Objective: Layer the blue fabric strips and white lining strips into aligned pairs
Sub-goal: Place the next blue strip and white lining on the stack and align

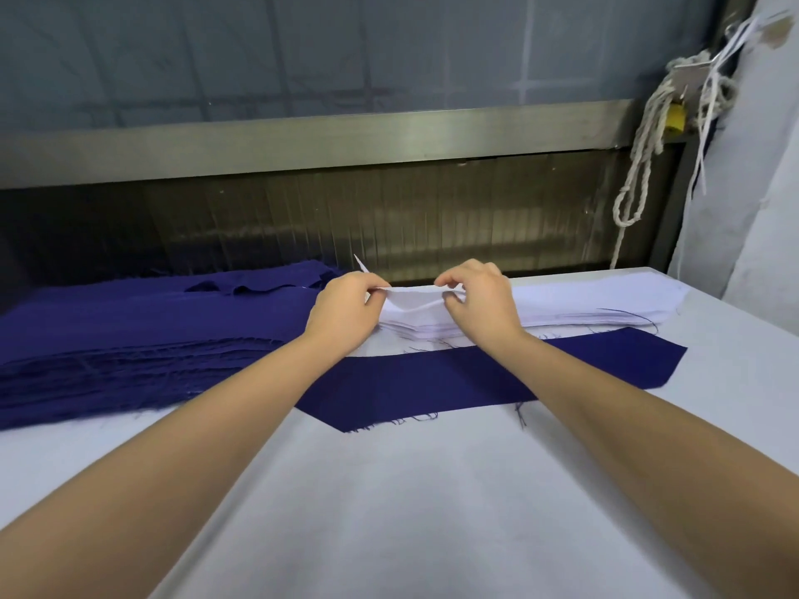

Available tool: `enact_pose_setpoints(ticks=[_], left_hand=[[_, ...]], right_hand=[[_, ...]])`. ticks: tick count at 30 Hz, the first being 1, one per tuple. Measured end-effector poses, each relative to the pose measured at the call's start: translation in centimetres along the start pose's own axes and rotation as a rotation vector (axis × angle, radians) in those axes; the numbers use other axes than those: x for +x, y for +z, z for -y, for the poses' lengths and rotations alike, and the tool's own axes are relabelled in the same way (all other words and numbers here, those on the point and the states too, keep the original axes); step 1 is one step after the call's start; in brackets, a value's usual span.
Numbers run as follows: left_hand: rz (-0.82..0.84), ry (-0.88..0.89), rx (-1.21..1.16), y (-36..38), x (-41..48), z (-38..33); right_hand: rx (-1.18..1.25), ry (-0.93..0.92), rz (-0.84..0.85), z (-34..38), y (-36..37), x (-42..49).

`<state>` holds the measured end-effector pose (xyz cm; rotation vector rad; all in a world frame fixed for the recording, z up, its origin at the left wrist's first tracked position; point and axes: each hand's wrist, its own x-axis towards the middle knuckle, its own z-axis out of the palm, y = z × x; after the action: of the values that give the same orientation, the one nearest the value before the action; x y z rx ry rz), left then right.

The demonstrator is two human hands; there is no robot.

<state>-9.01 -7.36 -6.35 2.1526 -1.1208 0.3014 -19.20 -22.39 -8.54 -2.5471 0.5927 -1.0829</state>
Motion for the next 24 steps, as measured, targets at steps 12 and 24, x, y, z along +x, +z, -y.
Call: enact_pose_setpoints(ticks=[12, 24], left_hand=[[-0.195, -0.402, -0.662, -2.9, -3.4, 2.3], [-0.007, -0.347, -0.666, -5.3, -7.3, 4.5]], right_hand=[[-0.382, 0.094, 0.049, -5.0, -3.5, -1.1], [-0.379, 0.13, 0.047, -8.2, -8.9, -6.4]])
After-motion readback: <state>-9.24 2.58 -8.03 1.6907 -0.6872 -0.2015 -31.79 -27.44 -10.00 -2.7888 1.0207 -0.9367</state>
